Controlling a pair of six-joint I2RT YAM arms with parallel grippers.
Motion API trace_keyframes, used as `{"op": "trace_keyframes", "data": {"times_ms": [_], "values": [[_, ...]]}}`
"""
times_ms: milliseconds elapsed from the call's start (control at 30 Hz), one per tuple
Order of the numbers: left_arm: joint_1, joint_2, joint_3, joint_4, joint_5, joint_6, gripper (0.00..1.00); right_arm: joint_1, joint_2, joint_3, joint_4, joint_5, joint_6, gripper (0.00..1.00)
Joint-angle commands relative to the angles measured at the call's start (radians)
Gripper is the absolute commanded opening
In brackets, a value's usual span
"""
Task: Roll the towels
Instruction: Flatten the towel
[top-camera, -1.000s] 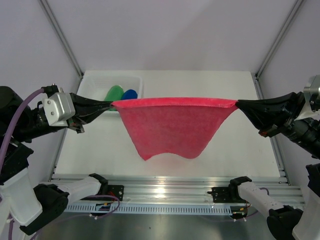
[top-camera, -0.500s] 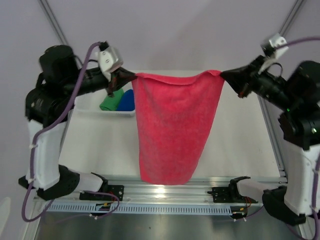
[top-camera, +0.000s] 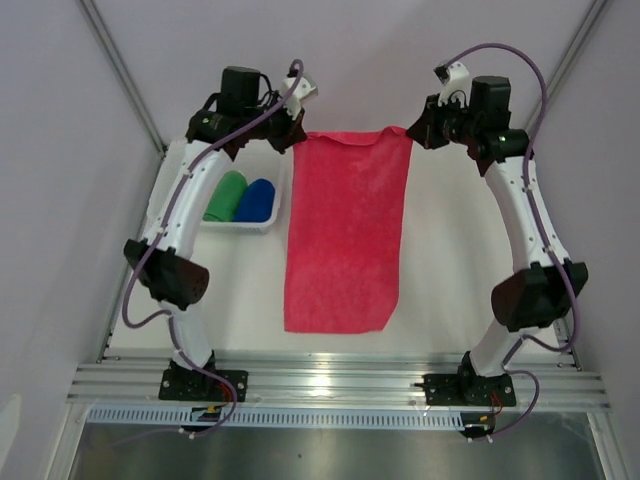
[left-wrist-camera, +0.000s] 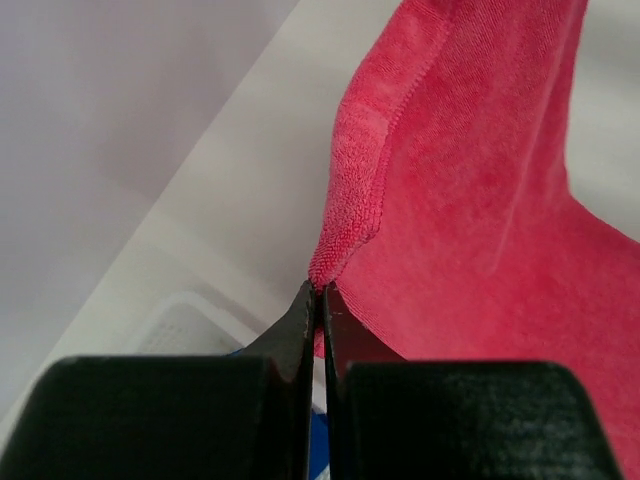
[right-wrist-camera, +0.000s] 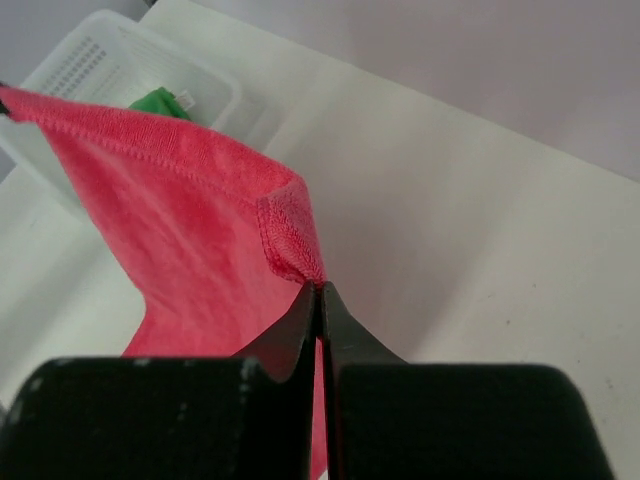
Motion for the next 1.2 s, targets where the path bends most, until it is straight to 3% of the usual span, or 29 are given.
{"op": "trace_keyframes", "data": {"times_ms": [0,200,400,600,700,867,1000,1167], "values": [[0.011,0.091,0.067,0.074,-0.029,0.027,0.01,-0.051,0.116,0.005,0.198,-0.018,0.043,0.00],[0.045,0.257,0.105,0.123,-0.067,0.036,0.01,-0.081,0.371,0.133,0.280,-0.078,0.113,0.00],[0.060,0.257,0.026,0.135,-0.006,0.096,0.01,-0.060,0.436,0.130,0.295,-0.134,0.087,0.00],[0.037,0.161,-0.196,0.036,0.137,0.243,0.01,-0.032,0.301,-0.102,0.180,-0.082,-0.014,0.00],[0.016,0.099,-0.318,-0.049,0.183,0.327,0.01,-0.011,0.145,-0.346,0.195,-0.061,-0.030,0.00],[-0.026,-0.016,-0.476,-0.061,0.185,0.401,0.01,0.033,-0.042,-0.567,0.102,0.002,-0.044,0.00],[-0.044,-0.067,-0.566,-0.141,0.183,0.471,0.01,0.072,-0.141,-0.706,0.077,0.053,0.016,0.00],[-0.050,-0.169,-0.763,-0.124,0.162,0.505,0.01,0.133,-0.224,-0.832,0.037,0.119,0.083,0.00]]}}
